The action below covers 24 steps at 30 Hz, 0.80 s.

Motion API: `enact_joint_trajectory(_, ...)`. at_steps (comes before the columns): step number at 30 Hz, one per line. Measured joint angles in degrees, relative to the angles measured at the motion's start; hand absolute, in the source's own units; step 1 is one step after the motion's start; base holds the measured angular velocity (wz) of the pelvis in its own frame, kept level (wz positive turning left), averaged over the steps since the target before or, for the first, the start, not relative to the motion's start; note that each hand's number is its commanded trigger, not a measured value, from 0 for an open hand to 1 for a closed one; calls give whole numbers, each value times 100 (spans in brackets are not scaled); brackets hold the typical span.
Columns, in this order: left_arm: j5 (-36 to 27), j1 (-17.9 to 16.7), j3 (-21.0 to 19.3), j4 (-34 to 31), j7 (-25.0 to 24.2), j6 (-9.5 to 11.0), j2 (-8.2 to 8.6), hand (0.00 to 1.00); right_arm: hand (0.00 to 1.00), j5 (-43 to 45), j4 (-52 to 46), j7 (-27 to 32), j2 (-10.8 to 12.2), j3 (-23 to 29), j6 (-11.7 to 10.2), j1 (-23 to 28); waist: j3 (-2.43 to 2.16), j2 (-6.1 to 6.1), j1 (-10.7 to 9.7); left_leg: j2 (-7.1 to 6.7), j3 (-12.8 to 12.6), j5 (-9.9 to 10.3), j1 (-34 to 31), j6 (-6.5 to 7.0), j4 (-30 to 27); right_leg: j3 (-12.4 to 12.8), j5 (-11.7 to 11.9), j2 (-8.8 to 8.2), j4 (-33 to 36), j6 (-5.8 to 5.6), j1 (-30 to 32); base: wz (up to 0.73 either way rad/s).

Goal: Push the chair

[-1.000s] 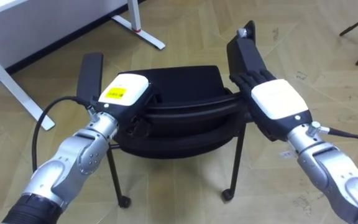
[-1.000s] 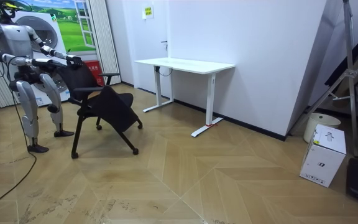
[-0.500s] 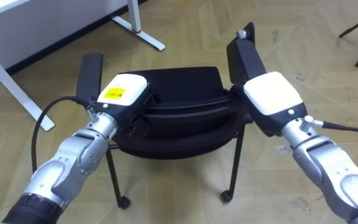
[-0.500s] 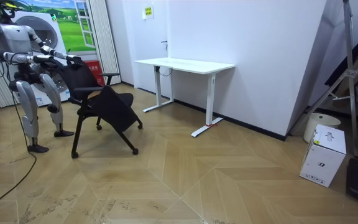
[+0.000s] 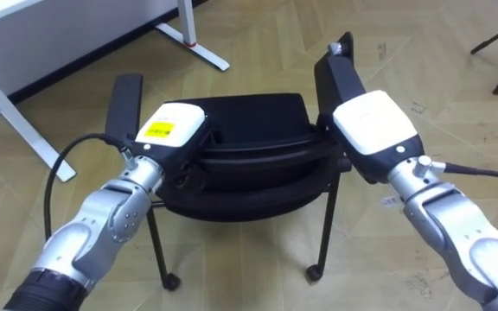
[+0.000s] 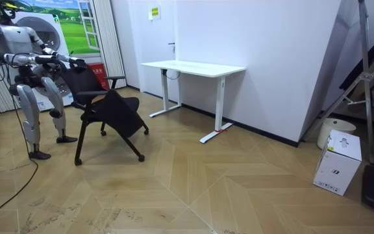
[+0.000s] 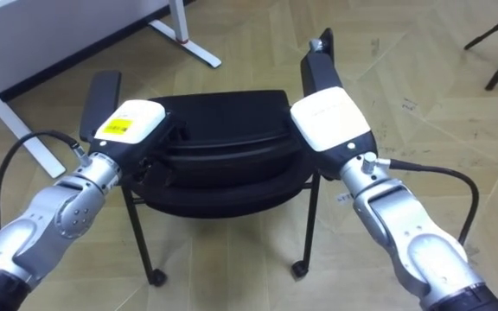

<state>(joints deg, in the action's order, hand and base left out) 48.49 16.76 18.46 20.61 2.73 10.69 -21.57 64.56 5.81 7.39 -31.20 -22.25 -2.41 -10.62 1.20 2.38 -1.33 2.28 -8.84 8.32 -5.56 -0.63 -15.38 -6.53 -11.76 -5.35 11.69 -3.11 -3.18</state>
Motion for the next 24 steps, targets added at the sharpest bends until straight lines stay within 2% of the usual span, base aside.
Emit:
enact_joint_trajectory(8, -11, 2, 36, -3, -8, -46, 15, 100, 100, -8, -80, 79, 21, -27, -5, -51, 0, 2, -6, 0, 27, 0, 0, 0, -6, -21, 0, 5, 0, 0, -17, 0)
enact_joint_trajectory(15, -20, 34, 50, -2, -80, -50, 14, 100, 100, -165, -20, 79, 25, -29, -9, -50, 13, 72, -35, 1, 118, 1, -2, -2, -30, -120, 0, 15, -2, 0, -69, 6)
enact_joint_trajectory(21, 50, 62, 93, 0, -54, -78, 27, 100, 100, -439, 52, 57, 23, 11, -49, -61, 18, 85, -48, 32, 201, 22, -108, -28, -195, -188, -1, 48, 9, 2, -77, 6)
enact_joint_trajectory(24, 64, 61, 108, 15, -76, -96, 41, 100, 100, -478, 95, -4, 28, 11, -77, -80, 28, 79, -32, 58, 255, 38, -120, -50, -286, -216, -24, 75, 60, 38, -96, 5)
